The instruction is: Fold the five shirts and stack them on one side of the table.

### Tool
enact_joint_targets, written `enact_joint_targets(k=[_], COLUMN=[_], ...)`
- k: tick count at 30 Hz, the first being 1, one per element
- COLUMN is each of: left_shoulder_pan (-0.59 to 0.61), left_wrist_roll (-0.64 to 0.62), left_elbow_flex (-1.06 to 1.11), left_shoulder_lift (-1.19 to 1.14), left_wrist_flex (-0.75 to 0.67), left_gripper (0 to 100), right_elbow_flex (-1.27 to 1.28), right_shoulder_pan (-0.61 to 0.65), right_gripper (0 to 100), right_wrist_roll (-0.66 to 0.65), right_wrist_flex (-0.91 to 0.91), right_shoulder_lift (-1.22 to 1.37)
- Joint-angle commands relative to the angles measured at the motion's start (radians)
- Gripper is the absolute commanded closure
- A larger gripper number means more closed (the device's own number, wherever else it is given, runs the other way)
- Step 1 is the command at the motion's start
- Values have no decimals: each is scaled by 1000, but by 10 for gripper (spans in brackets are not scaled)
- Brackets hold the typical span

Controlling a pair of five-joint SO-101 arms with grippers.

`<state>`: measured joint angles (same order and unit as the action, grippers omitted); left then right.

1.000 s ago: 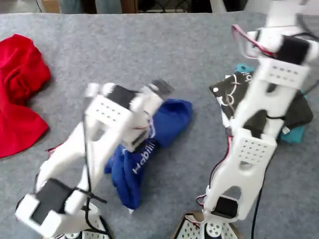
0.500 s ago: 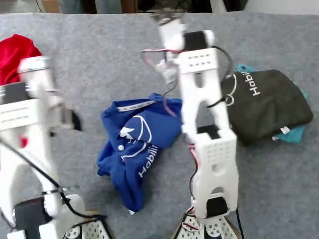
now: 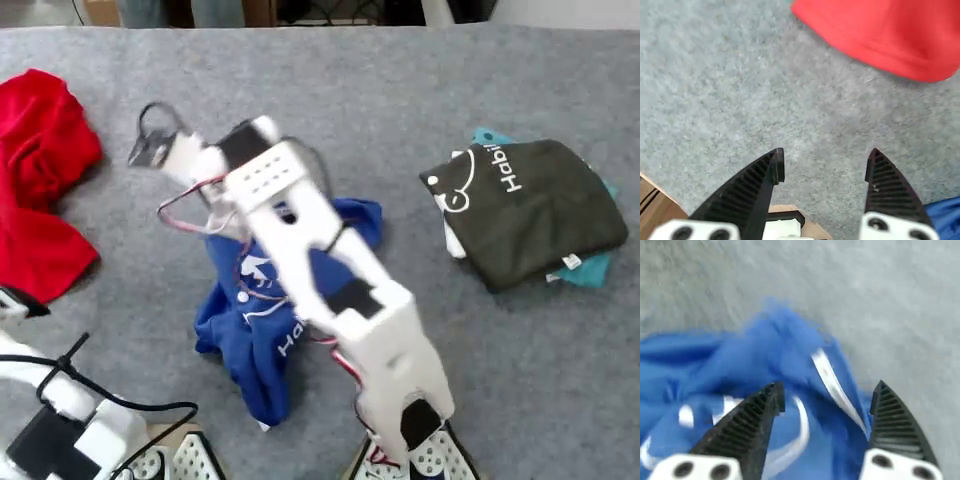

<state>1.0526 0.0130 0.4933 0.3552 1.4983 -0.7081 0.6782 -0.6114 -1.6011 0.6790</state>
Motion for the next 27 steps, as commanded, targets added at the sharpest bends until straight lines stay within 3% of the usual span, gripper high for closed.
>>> enact_joint_targets(k=[1,6,11,13,17,27], left_shoulder_pan=[15,53,77,76,76,47], left_wrist_roll=[-5,-3,43,55,60,51], left_elbow_flex=[48,68,79,79,79,64], left_shoulder_lift=[44,44,43,37,43,44], left_wrist_flex=[-20,-23,-21,-20,-20,-23], left_gripper=[726,726,726,726,726,726], right_elbow_flex=[-119,-323,-564,-622,-719,-855], right_shoulder_pan=[35,8,-21,-48,-75,-124], right_gripper=[719,734,993,952,983,985], right_wrist_roll=[2,2,3,3,5,153], right_wrist_flex=[37,-32,-166,-166,-166,-144], right_shoulder_lift=[122,338,429,429,418,142])
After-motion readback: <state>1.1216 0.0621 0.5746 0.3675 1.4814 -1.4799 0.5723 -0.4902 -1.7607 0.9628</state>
